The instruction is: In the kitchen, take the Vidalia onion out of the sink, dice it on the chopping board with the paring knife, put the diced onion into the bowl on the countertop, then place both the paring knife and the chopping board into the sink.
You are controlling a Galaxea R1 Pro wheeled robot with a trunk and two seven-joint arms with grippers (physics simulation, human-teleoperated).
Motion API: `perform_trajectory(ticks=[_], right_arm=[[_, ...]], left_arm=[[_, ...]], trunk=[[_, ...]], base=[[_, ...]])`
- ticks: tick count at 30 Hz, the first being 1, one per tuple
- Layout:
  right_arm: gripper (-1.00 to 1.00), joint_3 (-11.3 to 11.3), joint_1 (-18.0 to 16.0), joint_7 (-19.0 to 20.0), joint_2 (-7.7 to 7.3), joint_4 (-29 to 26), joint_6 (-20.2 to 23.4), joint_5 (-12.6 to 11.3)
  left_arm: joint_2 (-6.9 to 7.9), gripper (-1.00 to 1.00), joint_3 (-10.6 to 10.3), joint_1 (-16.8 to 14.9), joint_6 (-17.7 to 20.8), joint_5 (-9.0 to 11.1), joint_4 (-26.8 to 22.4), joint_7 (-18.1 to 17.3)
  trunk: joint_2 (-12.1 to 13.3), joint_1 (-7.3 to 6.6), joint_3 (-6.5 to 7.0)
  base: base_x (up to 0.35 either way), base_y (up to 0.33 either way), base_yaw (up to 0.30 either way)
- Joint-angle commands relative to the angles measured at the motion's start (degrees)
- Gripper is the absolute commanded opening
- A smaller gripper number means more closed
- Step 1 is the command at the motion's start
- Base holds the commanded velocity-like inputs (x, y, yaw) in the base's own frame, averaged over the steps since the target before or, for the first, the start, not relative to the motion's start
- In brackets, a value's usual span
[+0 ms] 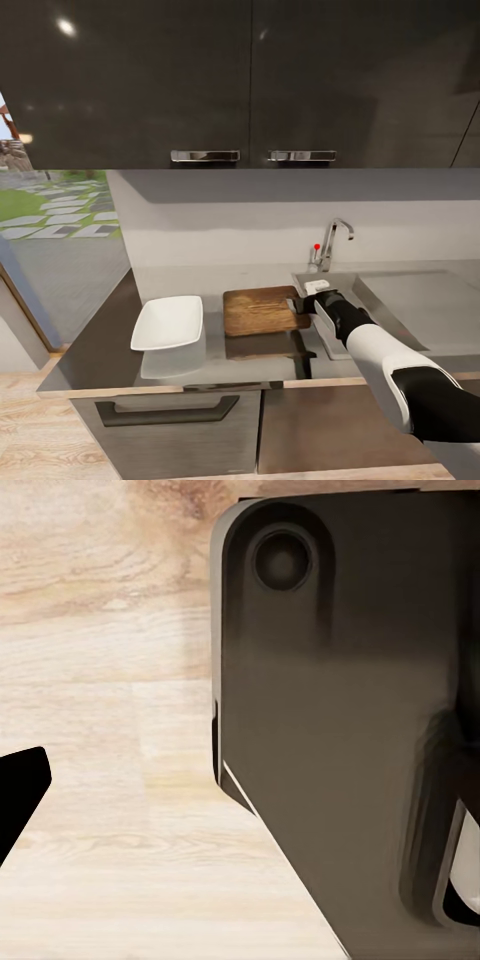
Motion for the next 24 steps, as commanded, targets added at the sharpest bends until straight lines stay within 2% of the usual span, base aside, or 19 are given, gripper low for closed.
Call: perform_trajectory(ticks=[1, 13, 18, 24], right_arm=[[-1.0, 0.2, 0.0, 0.6, -0.08, -0.1, 0.3, 0.5], [-1.0, 0.0, 0.0, 1.7, -0.34, -0.1, 0.3, 0.7], [-1.0, -0.1, 0.0, 1.5, -1.23, -0.1, 0.3, 0.6], [-1.0, -1.6, 0.0, 0.4, -1.46, -0.1, 0.4, 0.6]], left_arm=[[0.0, 1.0, 0.0, 0.0, -0.3, 0.1, 0.1, 0.0], [0.0, 1.0, 0.0, 0.0, -0.3, 0.1, 0.1, 0.0], [0.0, 1.0, 0.0, 0.0, -0.3, 0.1, 0.1, 0.0], [0.0, 1.0, 0.0, 0.0, -0.3, 0.1, 0.1, 0.0]], trunk=[[-0.1, 0.01, -0.06], [-0.1, 0.01, -0.06], [-0.1, 0.01, -0.06], [-0.1, 0.01, -0.06]], base=[[0.0, 0.0, 0.0], [0.0, 0.0, 0.0], [0.0, 0.0, 0.0], [0.0, 0.0, 0.0]])
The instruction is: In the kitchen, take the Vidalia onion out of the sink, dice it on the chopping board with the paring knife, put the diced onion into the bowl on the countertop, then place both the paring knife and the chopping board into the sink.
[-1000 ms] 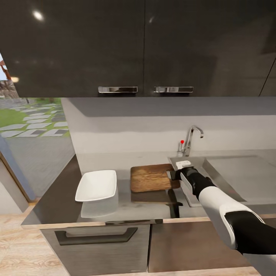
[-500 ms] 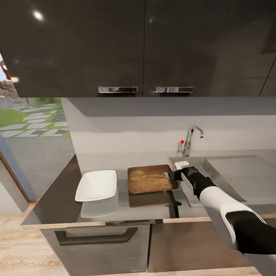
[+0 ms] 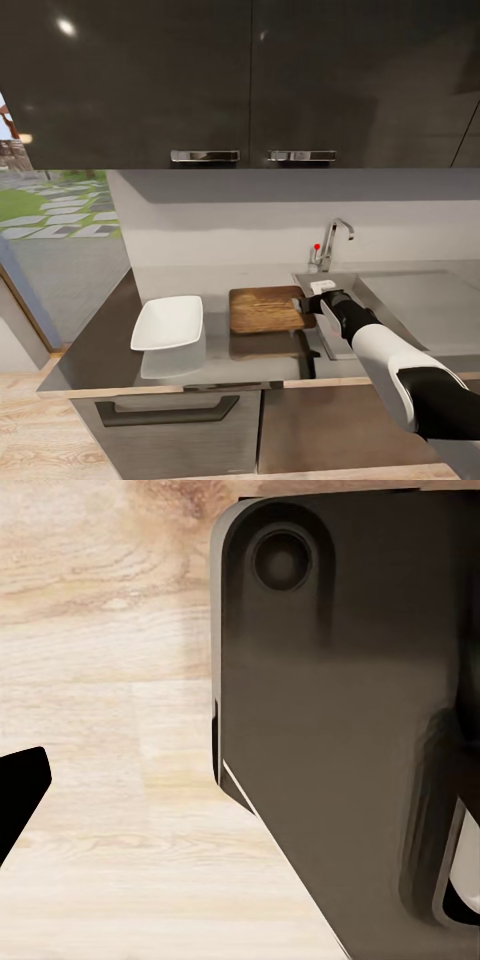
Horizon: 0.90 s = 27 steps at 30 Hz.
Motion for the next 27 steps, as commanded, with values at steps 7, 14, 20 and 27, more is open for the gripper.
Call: perform_trajectory(ticks=[7, 14, 20, 27], right_arm=[[-1.0, -0.5, 0.0, -4.4, 0.08, 0.0, 0.3, -0.1], [-1.0, -0.4, 0.0, -5.5, 0.47, 0.0, 0.3, -1.1], [-1.0, -0.3, 0.0, -5.4, 0.59, 0.0, 0.0, -1.4], [-1.0, -0.2, 0.0, -5.2, 0.48, 0.0, -0.2, -1.4]], left_arm=[[0.0, 1.0, 0.0, 0.0, -0.4, 0.1, 0.1, 0.0], [0.0, 1.0, 0.0, 0.0, -0.4, 0.1, 0.1, 0.0], [0.0, 1.0, 0.0, 0.0, -0.4, 0.1, 0.1, 0.0], [0.08, 1.0, 0.0, 0.0, -0.3, 0.1, 0.1, 0.0]], trunk=[[-0.1, 0.01, -0.07], [-0.1, 0.01, -0.07], [-0.1, 0.01, -0.07], [-0.1, 0.01, -0.07]], base=[[0.0, 0.0, 0.0], [0.0, 0.0, 0.0], [0.0, 0.0, 0.0], [0.0, 0.0, 0.0]])
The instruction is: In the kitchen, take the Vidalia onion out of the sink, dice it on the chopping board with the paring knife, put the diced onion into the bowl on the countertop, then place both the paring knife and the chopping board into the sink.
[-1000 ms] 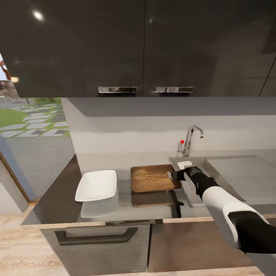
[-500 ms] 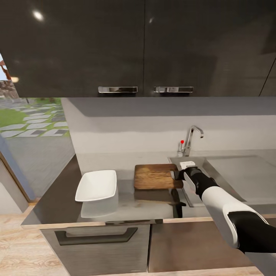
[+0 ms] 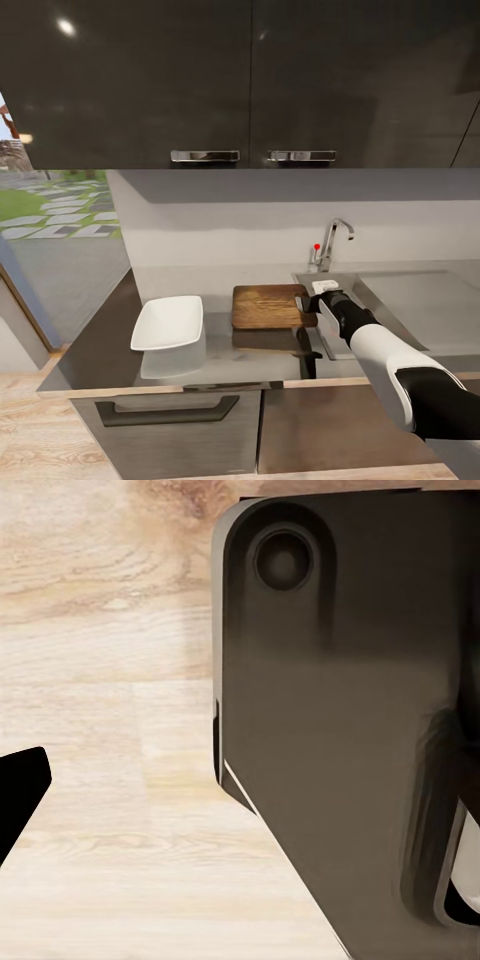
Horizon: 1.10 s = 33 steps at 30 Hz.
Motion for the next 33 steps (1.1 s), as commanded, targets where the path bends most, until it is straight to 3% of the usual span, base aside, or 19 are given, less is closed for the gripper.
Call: perform_trajectory(ticks=[1, 14, 33], right_arm=[[-1.0, 0.4, 0.0, 0.0, -0.06, -0.1, 0.3, 0.1], [-1.0, 0.5, 0.0, -0.2, 0.48, -0.1, 0.8, 0.0], [-1.0, 0.4, 0.0, -0.1, 0.47, -0.1, 0.8, 0.0]], left_arm=[[0.0, 1.0, 0.0, 0.0, -0.3, 0.1, 0.1, 0.0], [0.07, 1.0, 0.0, 0.0, -0.4, 0.1, 0.1, 0.0], [0.1, 1.0, 0.0, 0.0, -0.4, 0.1, 0.1, 0.0]], trunk=[[-0.1, 0.01, -0.07], [-0.1, 0.01, -0.11], [-0.1, 0.01, -1.77]], base=[[0.0, 0.0, 0.0], [0.0, 0.0, 0.0], [0.0, 0.0, 0.0]])
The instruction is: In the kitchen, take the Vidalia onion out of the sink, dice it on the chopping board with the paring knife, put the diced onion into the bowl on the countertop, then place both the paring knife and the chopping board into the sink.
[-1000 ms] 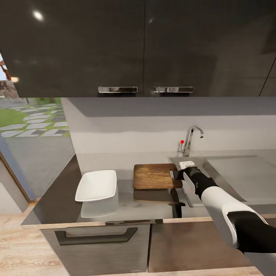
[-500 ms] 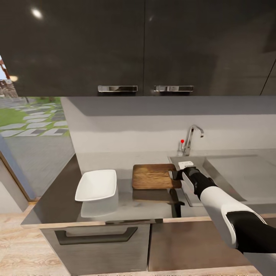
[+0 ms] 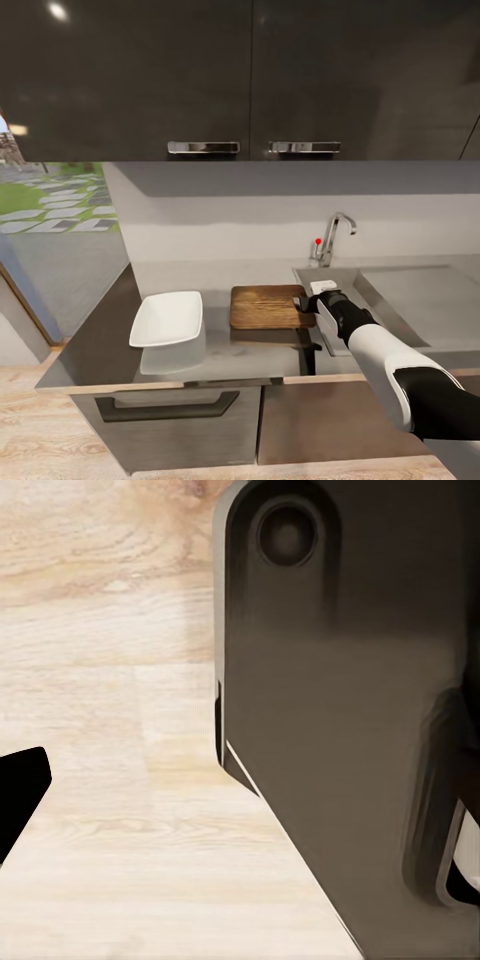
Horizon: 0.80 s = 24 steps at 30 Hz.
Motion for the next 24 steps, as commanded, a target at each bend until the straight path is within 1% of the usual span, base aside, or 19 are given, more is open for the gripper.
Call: perform_trajectory(ticks=[1, 24], right_arm=[[-1.0, 0.4, 0.0, 0.0, -0.05, -0.1, 0.4, 0.1], [-1.0, 0.4, 0.0, 1.6, -0.06, -0.1, 0.3, 0.1]], left_arm=[[0.02, 1.0, 0.0, 0.0, -0.3, 0.1, 0.1, 0.0], [-0.04, 1.0, 0.0, 0.0, -0.3, 0.1, 0.1, 0.0]], trunk=[[-0.1, 0.01, -0.16], [-0.1, 0.01, -2.27]], base=[[0.0, 0.0, 0.0], [0.015, 0.0, 0.0]])
